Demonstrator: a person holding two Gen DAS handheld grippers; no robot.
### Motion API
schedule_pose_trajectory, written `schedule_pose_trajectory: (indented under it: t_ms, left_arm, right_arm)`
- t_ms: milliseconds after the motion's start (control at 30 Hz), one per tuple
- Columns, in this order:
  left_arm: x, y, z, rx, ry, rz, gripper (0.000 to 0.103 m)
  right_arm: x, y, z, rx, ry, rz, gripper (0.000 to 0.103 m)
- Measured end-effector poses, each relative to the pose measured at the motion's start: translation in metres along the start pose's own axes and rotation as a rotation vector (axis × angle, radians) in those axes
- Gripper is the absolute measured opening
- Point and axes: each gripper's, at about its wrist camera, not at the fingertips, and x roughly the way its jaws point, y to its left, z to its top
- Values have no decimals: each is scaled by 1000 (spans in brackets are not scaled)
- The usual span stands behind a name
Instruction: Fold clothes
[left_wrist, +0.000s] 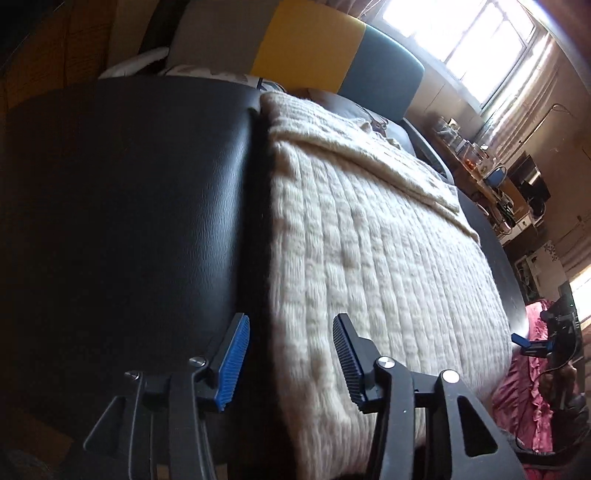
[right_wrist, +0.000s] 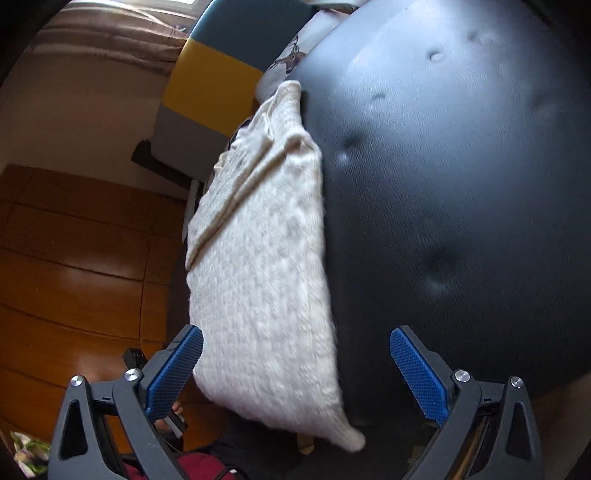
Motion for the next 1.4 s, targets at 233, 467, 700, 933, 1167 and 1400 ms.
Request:
schedule_pose_trajectory:
  t_ms: [233, 467, 700, 933, 1167, 1400]
  left_arm:
    - [0, -3, -20, 50, 37, 5, 49]
    - [-2, -9, -21, 35, 39, 6, 41]
    - [3, -33, -28, 122, 25, 80, 39]
    - [2, -37, -26, 93, 1, 143, 9]
    - [6, -51, -29, 163, -10, 198, 11]
    - [-9, -49, -36, 149, 9, 66, 7]
  right_arm:
    - [49, 25, -3, -122, 76, 84, 102]
    - [61, 34, -2, -143, 80, 70, 103]
    - [57, 41, -15, -216, 22, 58, 103]
    - [58, 19, -21, -150, 77, -52, 11]
    - [58, 9, -33, -138, 18, 25, 19]
    - [59, 34, -41, -238, 6, -114, 12]
